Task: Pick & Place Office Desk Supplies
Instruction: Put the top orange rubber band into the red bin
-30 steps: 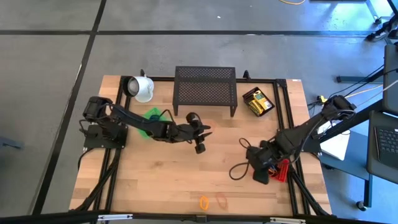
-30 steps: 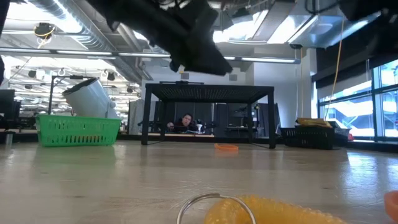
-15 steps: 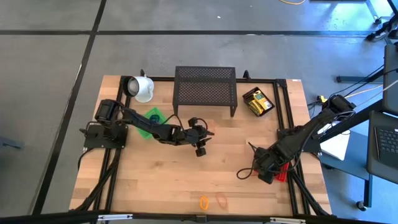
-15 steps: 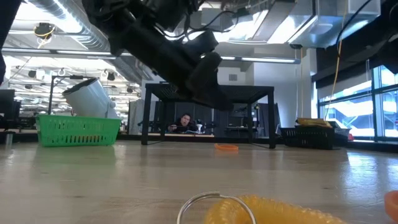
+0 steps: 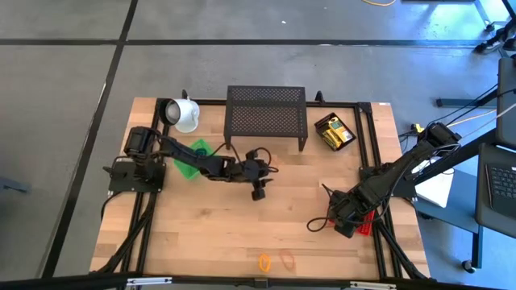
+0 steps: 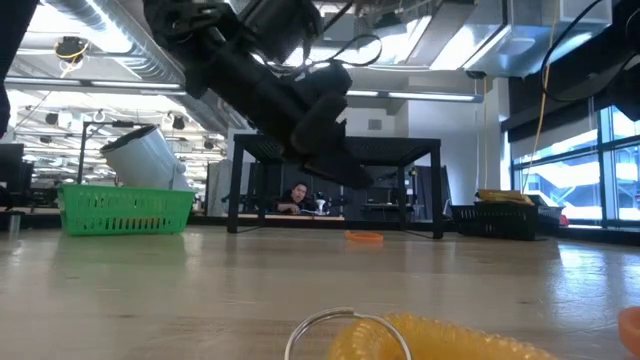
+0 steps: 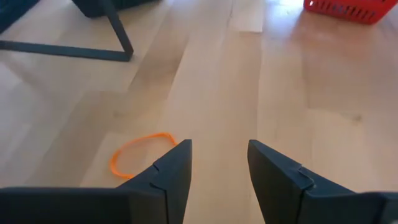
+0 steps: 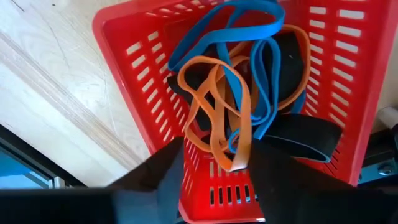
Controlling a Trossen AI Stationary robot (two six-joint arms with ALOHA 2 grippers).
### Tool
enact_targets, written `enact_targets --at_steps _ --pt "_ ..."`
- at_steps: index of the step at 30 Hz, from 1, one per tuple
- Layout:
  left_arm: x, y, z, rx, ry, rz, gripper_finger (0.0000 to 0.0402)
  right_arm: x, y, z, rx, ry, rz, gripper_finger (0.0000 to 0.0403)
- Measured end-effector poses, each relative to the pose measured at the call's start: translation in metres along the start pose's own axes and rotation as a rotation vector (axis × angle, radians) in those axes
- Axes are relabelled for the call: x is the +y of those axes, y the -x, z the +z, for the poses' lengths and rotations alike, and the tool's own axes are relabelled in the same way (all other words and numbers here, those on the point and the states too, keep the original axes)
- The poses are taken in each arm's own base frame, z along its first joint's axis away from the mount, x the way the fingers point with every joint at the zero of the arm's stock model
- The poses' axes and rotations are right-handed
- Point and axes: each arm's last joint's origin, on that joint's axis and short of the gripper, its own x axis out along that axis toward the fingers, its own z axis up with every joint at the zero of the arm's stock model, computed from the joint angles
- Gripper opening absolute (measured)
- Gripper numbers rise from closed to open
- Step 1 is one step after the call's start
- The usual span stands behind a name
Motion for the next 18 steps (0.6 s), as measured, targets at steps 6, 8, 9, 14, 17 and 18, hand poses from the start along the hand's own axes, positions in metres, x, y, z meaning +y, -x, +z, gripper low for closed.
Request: enact_targets --at_steps 6,8,9,14,17,18 --pt "0.006 -0.006 -0.006 0.041 -0.086 -0.079 0.0146 0.000 0.000 0.000 -0.003 0.000 -0.001 0.0217" --pt "0.007 -0.013 -0.009 0.042 -0.115 -0.124 0.0145 0.000 0.000 0.000 -0.003 0.000 -0.001 0.0222" --pt "0.008 -0.015 -0.014 0.069 -0.137 -0.127 0.0145 0.000 0.000 0.000 -0.003 0.001 -0.001 0.0223" --pt "0.016 -0.029 -0.023 0.075 -0.177 -0.106 0.0144 0.000 0.000 0.000 -0.004 0.008 0.003 0.0219" --pt "0.022 -0.036 -0.032 0.111 -0.163 -0.069 0.0143 0.001 0.000 0.000 -0.005 0.009 0.007 0.0214" --pt "0.024 -0.037 -0.032 0.105 -0.161 -0.035 0.0144 0.001 0.000 0.000 -0.006 0.009 0.008 0.0213"
